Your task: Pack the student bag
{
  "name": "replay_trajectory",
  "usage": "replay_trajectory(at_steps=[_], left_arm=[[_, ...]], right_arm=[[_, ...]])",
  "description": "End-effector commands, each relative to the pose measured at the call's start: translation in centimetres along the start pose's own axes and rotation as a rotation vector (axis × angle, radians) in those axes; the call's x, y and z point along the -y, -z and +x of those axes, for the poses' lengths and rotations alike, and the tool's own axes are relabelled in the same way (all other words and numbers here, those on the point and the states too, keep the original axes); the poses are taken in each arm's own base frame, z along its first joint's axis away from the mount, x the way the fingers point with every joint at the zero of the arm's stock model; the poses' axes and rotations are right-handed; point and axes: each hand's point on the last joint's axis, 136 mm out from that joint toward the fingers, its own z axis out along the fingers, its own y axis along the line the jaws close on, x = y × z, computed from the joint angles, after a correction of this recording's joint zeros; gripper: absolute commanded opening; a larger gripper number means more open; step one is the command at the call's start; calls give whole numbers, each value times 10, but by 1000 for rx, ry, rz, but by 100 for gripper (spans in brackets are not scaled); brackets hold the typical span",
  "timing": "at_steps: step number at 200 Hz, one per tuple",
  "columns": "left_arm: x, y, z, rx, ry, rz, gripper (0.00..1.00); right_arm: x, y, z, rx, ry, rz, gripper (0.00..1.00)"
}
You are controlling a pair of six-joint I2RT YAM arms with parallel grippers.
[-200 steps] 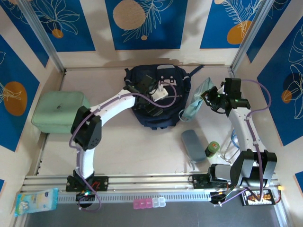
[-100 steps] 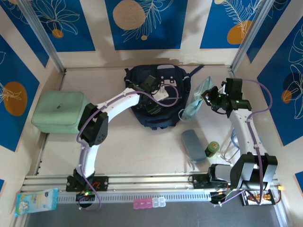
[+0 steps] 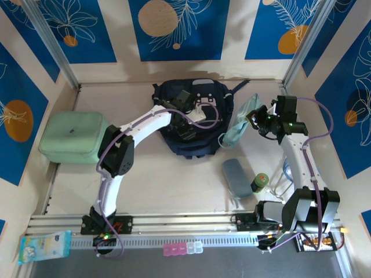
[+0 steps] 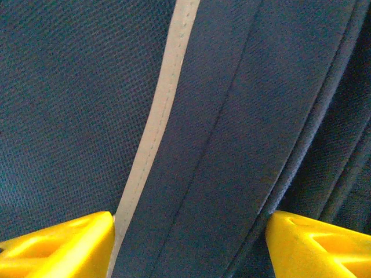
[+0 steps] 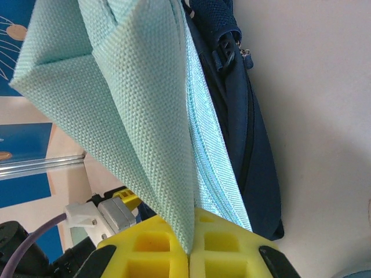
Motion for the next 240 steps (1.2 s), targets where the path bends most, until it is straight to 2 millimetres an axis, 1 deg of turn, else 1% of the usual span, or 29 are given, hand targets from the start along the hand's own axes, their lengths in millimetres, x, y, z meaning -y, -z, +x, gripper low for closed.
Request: replay_trajectory(at_steps=[1, 37, 51, 61, 68, 75, 92, 104, 132, 154, 164, 186, 204, 228, 240], left_arm=[[10, -11, 4, -21, -36, 81, 69], [11, -20, 8, -61, -62, 101, 69], [10, -19, 6, -58, -78, 99, 69], [6, -18, 4, -53, -81, 80, 67], [1, -18, 2, -50, -76, 59, 61], [-3, -16, 0, -46, -70, 39, 54], [-8, -11, -6, -28, -51, 17, 37], [-7, -3, -11, -9, -25, 32, 29], [2, 26, -30, 70, 30, 107, 9], [-1, 45, -40, 118, 65, 95, 0], [-2, 55, -45, 149, 82, 94, 0], [-13, 81, -53, 219, 155, 65, 0], [-25, 111, -56, 293, 232, 14, 0], [-33, 145, -54, 381, 322, -55, 0], [-34, 157, -52, 413, 390, -67, 0]], right_arm=[[-7, 5, 2, -10, -7, -38, 0], [-6, 8, 2, -3, -7, -37, 0], [-7, 9, 2, 0, -6, -38, 0], [-6, 8, 2, -2, -8, -38, 0], [-7, 8, 2, -4, -9, -39, 0], [-6, 8, 2, -5, -11, -40, 0], [-6, 7, 2, -4, -14, -40, 0], [-4, 7, 2, -3, -16, -36, 0], [-4, 7, 0, 4, -6, -32, 0], [-1, 9, -3, 18, -1, -13, 0], [1, 10, -5, 26, -6, -7, 0], [9, 9, -5, 34, -30, 6, 0], [13, 4, -1, 8, -38, 0, 0], [6, -13, 9, -79, -25, -39, 0], [0, -21, 15, -117, -3, -51, 0]])
